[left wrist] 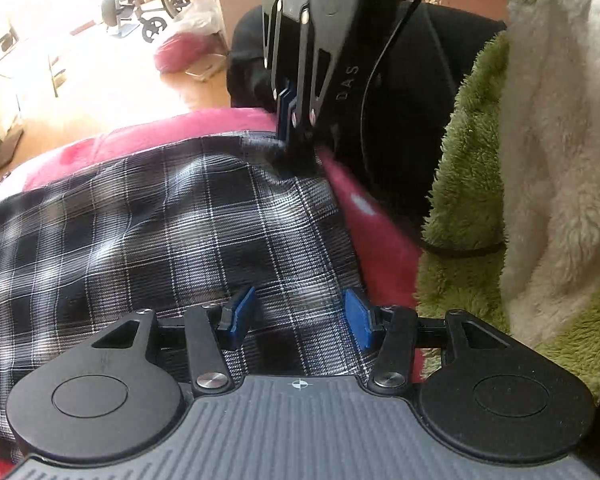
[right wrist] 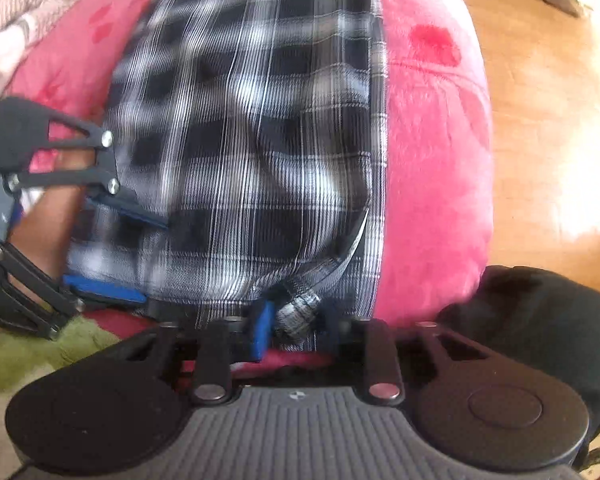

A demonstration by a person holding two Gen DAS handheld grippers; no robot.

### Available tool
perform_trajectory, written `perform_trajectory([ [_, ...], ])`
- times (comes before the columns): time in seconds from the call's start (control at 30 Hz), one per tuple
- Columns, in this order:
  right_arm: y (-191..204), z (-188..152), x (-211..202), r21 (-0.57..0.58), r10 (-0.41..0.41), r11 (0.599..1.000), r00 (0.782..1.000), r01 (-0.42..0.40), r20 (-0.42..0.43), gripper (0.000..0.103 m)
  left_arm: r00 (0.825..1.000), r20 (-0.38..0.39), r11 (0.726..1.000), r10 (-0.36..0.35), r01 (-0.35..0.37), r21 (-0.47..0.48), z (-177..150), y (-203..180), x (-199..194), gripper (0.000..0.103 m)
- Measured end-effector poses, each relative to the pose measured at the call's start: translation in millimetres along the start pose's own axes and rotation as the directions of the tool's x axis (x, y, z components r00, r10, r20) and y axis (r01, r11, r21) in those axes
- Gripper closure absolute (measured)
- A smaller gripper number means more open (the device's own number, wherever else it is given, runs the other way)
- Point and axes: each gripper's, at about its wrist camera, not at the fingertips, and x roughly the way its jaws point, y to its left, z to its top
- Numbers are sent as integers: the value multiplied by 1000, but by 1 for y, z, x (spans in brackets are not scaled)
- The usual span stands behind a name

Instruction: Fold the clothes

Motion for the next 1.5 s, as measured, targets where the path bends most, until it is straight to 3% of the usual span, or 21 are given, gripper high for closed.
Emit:
perform_trajectory([
  [0.1, 2, -7, -9, -37, -62, 997, 998, 63, 19, 98, 1000, 2, 1000, -10, 10, 0, 0, 0, 3, 54],
  [0.33, -4, -15, -3, -32, -93, 995, 995, 92, -26, 99, 999, 5, 999, -51, 51, 8, 1, 4, 10, 54],
  [0.53, -21, -10, -12, 48, -51, 997, 998, 53, -37, 98, 997, 16, 997, -78, 79, -21, 3, 5, 13, 54],
  [0.63, -29, -10, -34, 71, -23, 997, 1000, 22, 13, 97, 995, 29, 995, -96, 97, -28, 3, 7, 12, 54],
  [0.9, -9, 8, -30, -156, -19, 987, 983, 48, 183, 98, 991, 42, 992, -123, 125, -30, 4, 5, 13, 54],
  [0.93, -7, 11, -24, -174, -37, 982, 984, 67, 172, 98, 992, 44, 992, -122, 123, -31, 0, 1, 9, 54],
  [1.0, -12, 6, 3, -161, -126, 978, 990, 134, 59, 99, 992, 52, 992, -113, 115, -40, -1, 2, 8, 54],
  [1.07, -20, -2, -4, -115, -114, 986, 993, 118, 38, 99, 995, 69, 995, -75, 80, -63, -2, 6, 4, 54],
  [1.2, -31, 6, -41, -88, -113, 988, 980, 129, 163, 98, 990, 142, 982, 24, 3, -190, -8, 31, -16, 54],
  [1.3, -34, 31, -57, -120, -144, 975, 947, 185, 288, 98, 976, 185, 940, 113, -44, -338, -16, 61, -31, 54],
  [1.4, -23, 62, -57, -203, -109, 959, 920, 197, 377, 98, 976, 167, 909, 143, -63, -412, -19, 82, -23, 54],
  [1.5, 1, 90, -42, -292, -69, 934, 906, 205, 417, 98, 983, 118, 908, 139, -79, -413, -19, 81, -7, 54],
])
